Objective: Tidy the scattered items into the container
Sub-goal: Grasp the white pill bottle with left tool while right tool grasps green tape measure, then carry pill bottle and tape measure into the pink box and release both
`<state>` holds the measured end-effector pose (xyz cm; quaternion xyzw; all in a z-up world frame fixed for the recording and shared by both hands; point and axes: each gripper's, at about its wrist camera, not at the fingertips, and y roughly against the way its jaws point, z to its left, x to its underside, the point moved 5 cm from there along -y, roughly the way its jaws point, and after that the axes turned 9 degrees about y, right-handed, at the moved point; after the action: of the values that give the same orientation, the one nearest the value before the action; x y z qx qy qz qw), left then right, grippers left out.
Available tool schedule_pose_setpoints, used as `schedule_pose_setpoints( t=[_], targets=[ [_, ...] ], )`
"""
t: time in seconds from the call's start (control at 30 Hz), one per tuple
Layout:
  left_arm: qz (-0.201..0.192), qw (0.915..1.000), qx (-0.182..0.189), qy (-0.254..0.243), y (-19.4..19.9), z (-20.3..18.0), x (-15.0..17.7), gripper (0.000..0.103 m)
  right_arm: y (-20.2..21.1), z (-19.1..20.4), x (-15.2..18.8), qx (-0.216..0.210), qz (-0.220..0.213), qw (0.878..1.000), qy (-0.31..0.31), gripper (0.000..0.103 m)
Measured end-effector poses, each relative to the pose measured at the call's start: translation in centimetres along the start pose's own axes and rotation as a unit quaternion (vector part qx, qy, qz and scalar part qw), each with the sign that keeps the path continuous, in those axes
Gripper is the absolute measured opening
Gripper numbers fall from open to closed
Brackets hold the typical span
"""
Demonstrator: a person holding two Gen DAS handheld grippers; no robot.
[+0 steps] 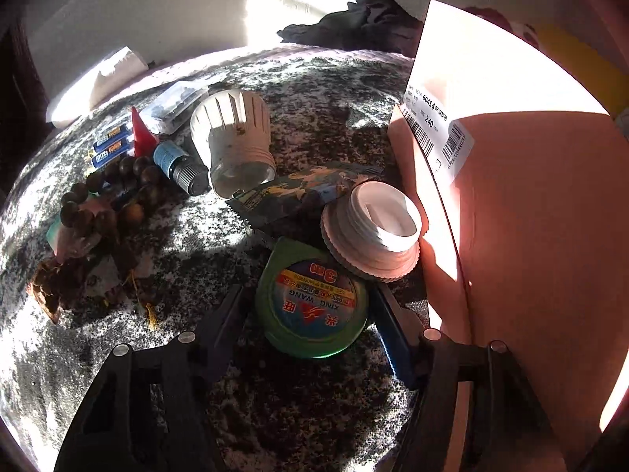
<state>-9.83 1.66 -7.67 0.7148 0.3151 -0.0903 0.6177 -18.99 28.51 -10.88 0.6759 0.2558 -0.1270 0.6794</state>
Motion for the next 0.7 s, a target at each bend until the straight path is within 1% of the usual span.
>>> schedule_pose_setpoints(
  t=[0.13,0.23,0.33,0.47,0.57,0.7],
  targets=[
    [-0.005,1.0,0.0,-0.001,1.4,0.6,1.3,0.046,2.2,1.6,1.1,-0.042,-0.014,0.999,-0.014,0.065],
    [-0.009,0.9999,0.0,-0.007,2.8,0.9,2.7,0.046,5.2,5.1,3.0,-0.068,-0.029,0.997,0.015,0.065],
    [-0.014,0.9998,-0.002,-0.015,4.5,1.4,4.6,0.046,8.3,9.0,5.8,-0.087,-0.05,0.994,0.049,0.065],
    [-0.02,0.9996,-0.004,-0.02,7.1,2.3,7.3,0.046,11.7,12.9,10.2,-0.112,-0.067,0.988,0.077,0.065],
    [-0.023,0.9995,-0.003,-0.022,9.2,3.0,9.2,0.046,14.0,14.1,13.3,-0.127,-0.073,0.985,0.092,0.065],
    [-0.026,0.9992,0.0,-0.03,11.7,3.5,11.7,0.046,17.5,14.1,16.7,-0.123,-0.093,0.982,0.107,0.065]
  ],
)
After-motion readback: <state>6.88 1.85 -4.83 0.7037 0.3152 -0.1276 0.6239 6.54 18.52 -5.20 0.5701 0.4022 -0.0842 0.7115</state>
